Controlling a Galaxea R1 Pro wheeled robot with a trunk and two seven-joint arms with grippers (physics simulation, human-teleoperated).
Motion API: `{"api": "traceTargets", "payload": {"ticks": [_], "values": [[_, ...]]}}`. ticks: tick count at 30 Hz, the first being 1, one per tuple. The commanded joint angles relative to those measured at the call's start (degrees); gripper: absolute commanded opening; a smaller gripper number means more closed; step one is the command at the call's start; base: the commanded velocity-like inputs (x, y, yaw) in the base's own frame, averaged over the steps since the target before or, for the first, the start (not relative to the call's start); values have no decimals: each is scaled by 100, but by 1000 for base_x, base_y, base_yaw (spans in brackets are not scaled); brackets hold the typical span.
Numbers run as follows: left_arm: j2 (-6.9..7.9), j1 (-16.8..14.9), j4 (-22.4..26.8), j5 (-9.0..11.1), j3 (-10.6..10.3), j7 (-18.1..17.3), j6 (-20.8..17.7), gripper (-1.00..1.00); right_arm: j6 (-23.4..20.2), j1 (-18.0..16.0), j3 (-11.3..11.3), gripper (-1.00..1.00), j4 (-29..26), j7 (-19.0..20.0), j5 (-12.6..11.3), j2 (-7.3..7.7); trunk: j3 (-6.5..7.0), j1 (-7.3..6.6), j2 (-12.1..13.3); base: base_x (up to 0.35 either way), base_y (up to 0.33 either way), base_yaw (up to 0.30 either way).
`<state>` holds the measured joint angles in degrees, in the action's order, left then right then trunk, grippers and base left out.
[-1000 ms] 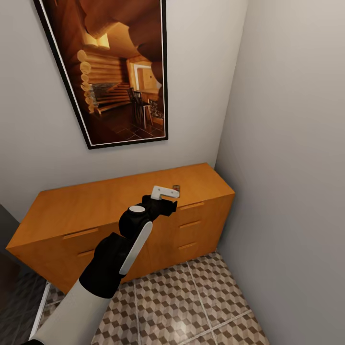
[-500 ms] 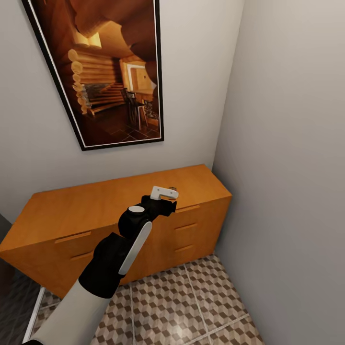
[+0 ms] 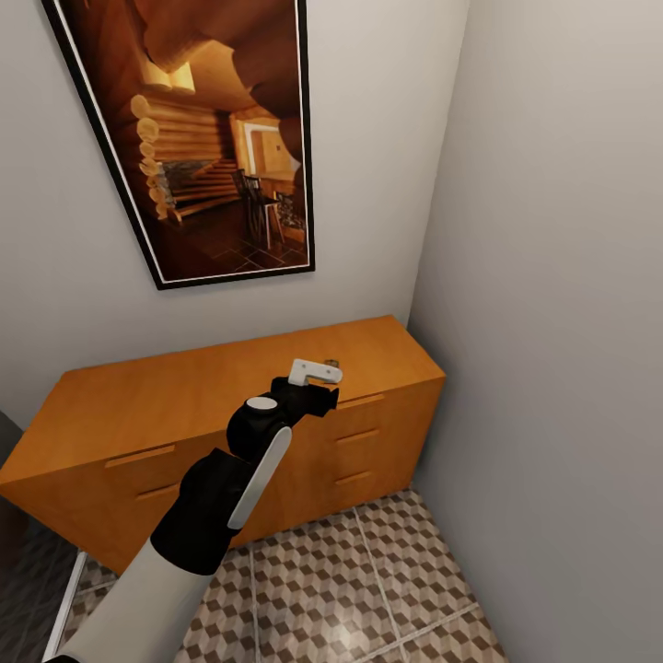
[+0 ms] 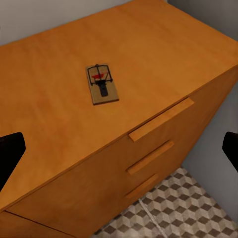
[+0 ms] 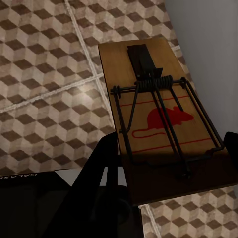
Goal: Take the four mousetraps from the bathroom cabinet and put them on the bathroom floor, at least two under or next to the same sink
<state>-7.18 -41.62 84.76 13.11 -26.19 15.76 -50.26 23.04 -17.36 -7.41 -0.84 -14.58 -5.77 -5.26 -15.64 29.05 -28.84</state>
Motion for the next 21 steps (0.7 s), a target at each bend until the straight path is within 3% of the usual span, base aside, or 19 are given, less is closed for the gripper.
{"api": "traceTargets", "payload": {"ticks": [1, 7, 21], "values": [[1, -5, 5, 60, -5, 55, -19, 100, 24, -4, -50, -100, 5, -18, -64, -2, -9, 2, -9, 0, 0, 0], [74, 4, 5, 60, -5, 55, -19, 100, 24, -4, -50, -100, 5, -18, -64, -2, -9, 2, -9, 0, 0, 0], [85, 13, 0, 60, -7, 54, -19, 100, 24, -4, -50, -100, 5, -18, -64, -2, -9, 2, -9, 0, -6, 0]]}}
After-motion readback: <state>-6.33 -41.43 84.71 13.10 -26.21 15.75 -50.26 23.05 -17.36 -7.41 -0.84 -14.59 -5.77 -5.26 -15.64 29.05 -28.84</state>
